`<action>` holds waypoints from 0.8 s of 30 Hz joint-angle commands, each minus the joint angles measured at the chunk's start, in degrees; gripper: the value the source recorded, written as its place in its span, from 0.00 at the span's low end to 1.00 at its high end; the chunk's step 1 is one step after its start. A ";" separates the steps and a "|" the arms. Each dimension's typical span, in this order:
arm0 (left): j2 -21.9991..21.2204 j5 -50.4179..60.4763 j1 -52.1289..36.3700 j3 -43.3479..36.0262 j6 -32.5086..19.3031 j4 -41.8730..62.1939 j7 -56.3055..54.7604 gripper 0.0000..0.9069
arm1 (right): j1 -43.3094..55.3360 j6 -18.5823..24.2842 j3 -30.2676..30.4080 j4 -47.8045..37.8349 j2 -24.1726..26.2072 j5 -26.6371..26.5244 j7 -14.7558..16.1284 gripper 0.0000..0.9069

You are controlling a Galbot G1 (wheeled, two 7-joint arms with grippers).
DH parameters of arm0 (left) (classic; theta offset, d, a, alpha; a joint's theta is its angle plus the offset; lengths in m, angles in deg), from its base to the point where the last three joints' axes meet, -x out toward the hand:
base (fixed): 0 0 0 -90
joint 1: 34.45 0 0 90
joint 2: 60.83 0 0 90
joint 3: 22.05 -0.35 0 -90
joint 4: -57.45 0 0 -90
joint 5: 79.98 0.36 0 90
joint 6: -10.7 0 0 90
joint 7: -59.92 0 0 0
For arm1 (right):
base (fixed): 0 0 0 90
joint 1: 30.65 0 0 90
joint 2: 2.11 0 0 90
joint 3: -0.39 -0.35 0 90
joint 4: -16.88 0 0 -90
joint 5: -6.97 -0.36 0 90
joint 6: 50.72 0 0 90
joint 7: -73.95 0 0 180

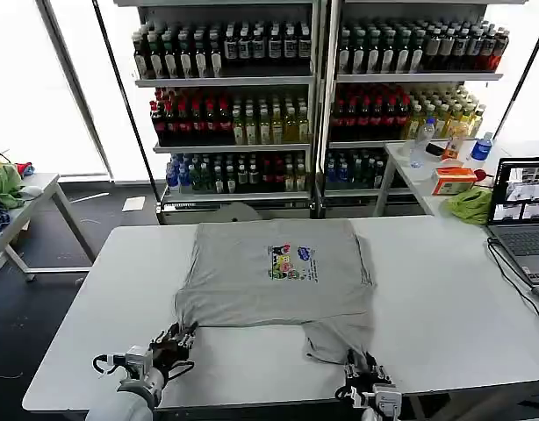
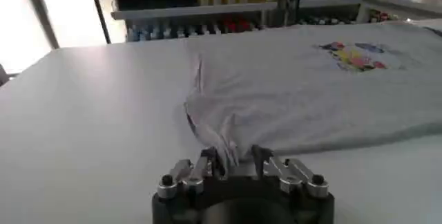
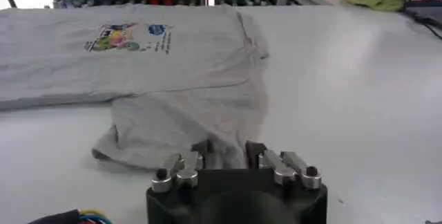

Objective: Fold and organize the clothes.

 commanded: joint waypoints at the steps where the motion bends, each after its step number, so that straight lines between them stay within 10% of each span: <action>1: -0.35 0.00 -0.17 -0.04 0.03 0.49 -0.35 0.00 | 0.09 -0.09 0.03 -0.08 -0.11 0.24 -0.13 0.00; 24: -0.89 -3.31 -3.97 0.04 -7.90 -5.78 -0.34 0.00 | 10.20 5.13 -3.72 2.81 -2.56 5.46 9.31 0.00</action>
